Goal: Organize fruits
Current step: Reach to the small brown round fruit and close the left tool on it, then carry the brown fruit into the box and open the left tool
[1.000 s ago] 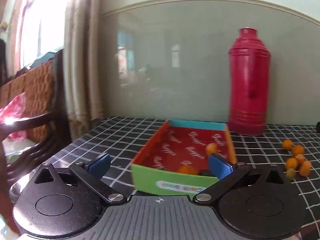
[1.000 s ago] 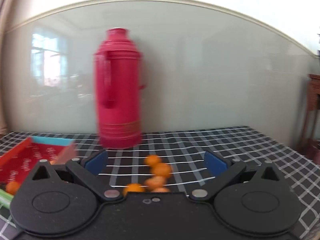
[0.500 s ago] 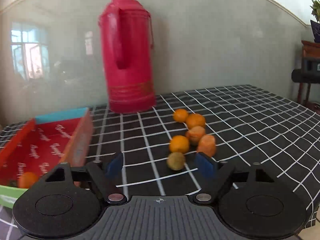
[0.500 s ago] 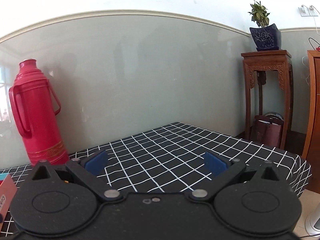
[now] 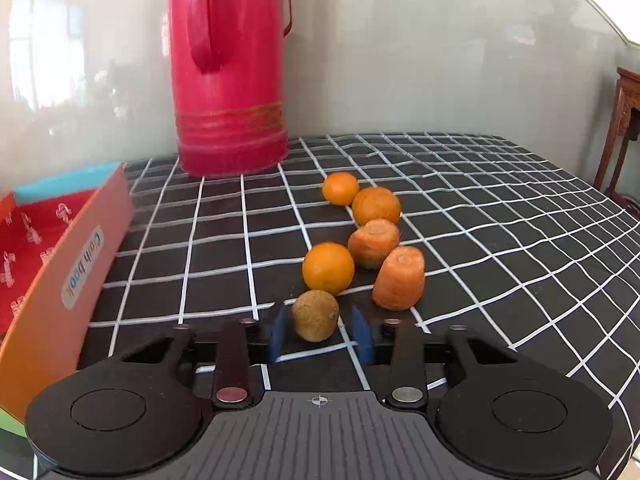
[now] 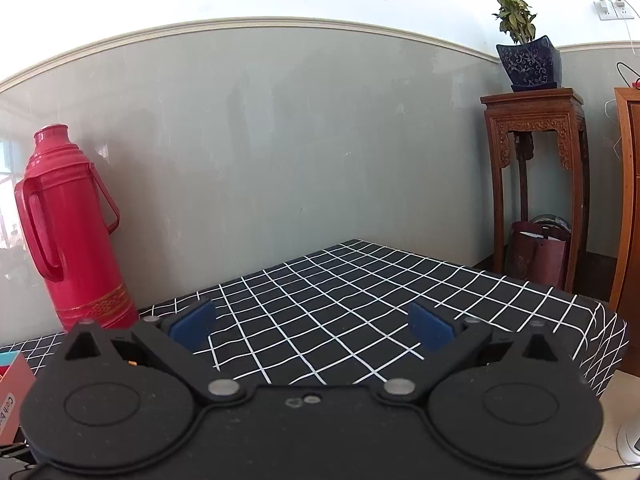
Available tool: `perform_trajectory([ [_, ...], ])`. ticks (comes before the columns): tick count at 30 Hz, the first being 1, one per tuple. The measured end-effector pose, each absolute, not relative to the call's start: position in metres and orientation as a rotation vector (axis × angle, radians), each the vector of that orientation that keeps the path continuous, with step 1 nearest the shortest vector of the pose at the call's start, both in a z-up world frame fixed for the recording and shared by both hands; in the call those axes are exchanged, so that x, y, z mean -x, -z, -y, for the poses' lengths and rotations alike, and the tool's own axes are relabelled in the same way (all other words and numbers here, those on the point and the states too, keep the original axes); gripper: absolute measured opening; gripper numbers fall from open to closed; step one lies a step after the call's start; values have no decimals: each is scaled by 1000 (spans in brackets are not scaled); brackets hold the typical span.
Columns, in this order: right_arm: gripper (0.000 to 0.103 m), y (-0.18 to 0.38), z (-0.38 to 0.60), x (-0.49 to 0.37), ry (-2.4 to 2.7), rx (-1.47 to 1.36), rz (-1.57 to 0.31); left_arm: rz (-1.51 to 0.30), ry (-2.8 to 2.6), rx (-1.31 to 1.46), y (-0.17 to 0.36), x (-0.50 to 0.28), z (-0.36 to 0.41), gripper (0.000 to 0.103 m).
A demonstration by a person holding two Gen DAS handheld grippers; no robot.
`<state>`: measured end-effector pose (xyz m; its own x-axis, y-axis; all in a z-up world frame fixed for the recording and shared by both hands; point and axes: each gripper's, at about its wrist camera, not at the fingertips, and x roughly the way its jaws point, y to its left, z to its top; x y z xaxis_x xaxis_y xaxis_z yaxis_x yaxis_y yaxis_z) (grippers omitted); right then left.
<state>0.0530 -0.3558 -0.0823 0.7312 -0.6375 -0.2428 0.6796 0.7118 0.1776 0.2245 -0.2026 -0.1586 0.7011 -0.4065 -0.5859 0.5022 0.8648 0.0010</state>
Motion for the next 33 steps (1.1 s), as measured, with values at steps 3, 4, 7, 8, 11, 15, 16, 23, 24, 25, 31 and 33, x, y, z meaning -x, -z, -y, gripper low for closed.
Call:
perform_trajectory([
  [3,97,82,355,-55,727,-269,-172,-608,504,-158,159,-224,201,25],
  [4,97,82,353,-56,725,-268,-174,-599,496,-157,159,-223,201,25],
  [7,97,83,349,-58,715,-261,-176,-556,471,-175,156,-219,199,25],
  [8,97,83,347,-59,709,-259,-175,-540,460,-183,155,-217,197,25],
  [11,97,83,342,-63,695,-252,-183,-462,397,-208,145,-210,186,25],
  [15,97,85,336,-69,672,-256,-203,-361,269,-206,125,-206,156,25],
  [16,97,86,333,-71,666,-256,-207,-348,234,-198,120,-206,146,25],
  [23,97,90,314,-85,609,-221,-241,-416,-43,-128,112,-241,75,25],
  [24,97,91,312,-87,598,-216,-246,-444,-75,-121,115,-249,66,25],
  [25,97,92,309,-90,589,-207,-250,-471,-102,-106,118,-257,59,25],
  [31,97,95,297,-106,530,-178,-300,-585,-179,-43,129,-274,31,28],
  [33,97,97,294,-111,505,-178,-314,-567,-173,-41,125,-267,30,56],
])
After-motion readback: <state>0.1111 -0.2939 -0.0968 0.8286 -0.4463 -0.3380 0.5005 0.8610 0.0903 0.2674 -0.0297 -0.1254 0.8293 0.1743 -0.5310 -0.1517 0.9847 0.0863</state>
